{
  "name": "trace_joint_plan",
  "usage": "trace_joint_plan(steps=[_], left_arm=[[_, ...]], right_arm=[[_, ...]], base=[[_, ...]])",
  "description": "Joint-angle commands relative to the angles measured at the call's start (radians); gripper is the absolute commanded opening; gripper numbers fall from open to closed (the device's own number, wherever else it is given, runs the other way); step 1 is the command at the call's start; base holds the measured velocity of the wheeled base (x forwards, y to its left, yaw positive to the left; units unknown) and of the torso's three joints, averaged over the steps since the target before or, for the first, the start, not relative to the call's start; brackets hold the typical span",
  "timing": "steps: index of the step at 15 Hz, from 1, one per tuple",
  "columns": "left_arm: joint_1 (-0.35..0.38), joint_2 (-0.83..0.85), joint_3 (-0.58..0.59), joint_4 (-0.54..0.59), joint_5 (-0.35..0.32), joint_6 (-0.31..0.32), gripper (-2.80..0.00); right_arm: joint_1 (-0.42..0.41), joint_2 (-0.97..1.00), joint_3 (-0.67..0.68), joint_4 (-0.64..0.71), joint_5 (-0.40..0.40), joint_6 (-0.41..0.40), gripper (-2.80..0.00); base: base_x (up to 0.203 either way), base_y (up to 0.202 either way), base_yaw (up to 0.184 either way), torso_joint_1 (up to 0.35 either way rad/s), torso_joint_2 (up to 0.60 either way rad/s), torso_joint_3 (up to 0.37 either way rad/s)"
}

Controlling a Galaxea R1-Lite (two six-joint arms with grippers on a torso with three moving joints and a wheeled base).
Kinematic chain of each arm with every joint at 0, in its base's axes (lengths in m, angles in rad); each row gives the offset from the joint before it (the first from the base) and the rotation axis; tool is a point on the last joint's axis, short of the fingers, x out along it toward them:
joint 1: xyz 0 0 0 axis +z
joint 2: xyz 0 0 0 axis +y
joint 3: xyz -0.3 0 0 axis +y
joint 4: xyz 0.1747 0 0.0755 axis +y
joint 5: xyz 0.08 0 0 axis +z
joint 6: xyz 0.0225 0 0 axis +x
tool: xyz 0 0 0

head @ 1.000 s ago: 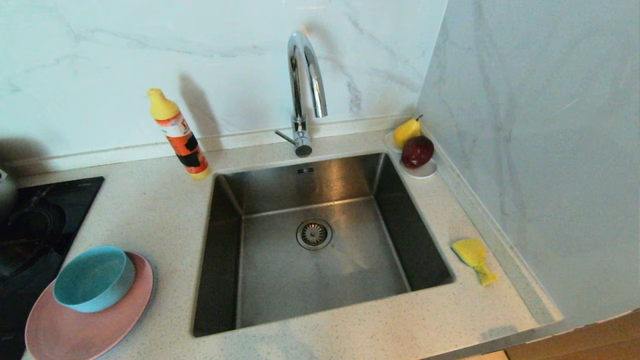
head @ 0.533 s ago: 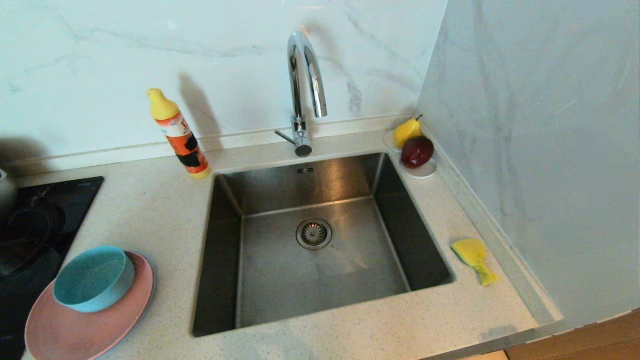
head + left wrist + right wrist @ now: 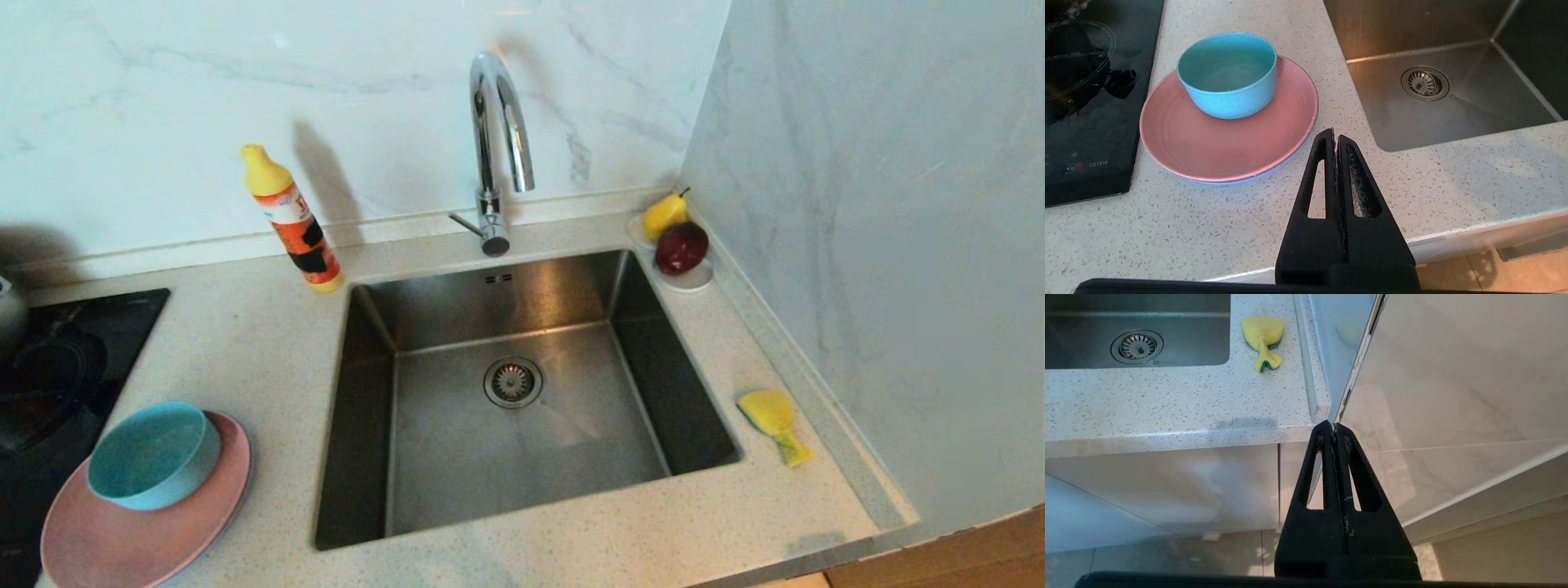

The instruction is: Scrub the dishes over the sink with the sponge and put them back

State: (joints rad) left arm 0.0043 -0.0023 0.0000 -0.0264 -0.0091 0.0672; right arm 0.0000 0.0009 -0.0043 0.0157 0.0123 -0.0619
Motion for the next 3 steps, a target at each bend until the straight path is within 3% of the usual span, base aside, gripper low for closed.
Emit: trace_joint_plan(steps=[1,3], left_arm=[[0.0,0.002,0.018,0.0,0.0,0.002,-2.8],[0.0,0.002,0.018,-0.001,0.0,0.002,-2.8]], right_arm=[[0.0,-0.002,0.004,-0.008,0.0,0.007,-2.8],[0.0,-0.001,0.004,-0.01,-0.002,0.014,-2.8]], base=[[0.0,0.0,0.0,0.0,0.0,0.0],[0.0,0.0,0.0,0.0,0.0,0.0]])
